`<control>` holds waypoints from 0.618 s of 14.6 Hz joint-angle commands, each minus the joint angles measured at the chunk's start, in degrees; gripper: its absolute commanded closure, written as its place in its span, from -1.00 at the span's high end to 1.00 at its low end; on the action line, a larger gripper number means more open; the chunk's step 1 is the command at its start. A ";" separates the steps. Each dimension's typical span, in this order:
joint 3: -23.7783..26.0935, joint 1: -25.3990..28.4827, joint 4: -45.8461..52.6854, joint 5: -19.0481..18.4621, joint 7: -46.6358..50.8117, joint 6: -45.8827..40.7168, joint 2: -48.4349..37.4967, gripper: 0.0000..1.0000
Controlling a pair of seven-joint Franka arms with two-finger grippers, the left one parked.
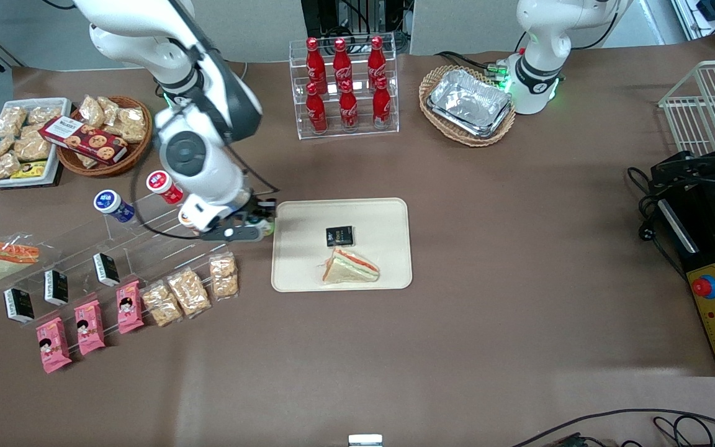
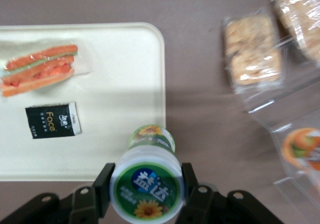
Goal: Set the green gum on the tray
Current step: 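Lower the green gum jar onto the cream tray beside the black box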
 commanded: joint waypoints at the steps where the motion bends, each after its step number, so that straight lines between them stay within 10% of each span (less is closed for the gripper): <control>1: -0.63 2.61 -2.85 0.82 1.98 7.64 2.71 -0.22; 9: -0.19 5.95 -3.20 0.91 3.90 17.49 10.71 -0.20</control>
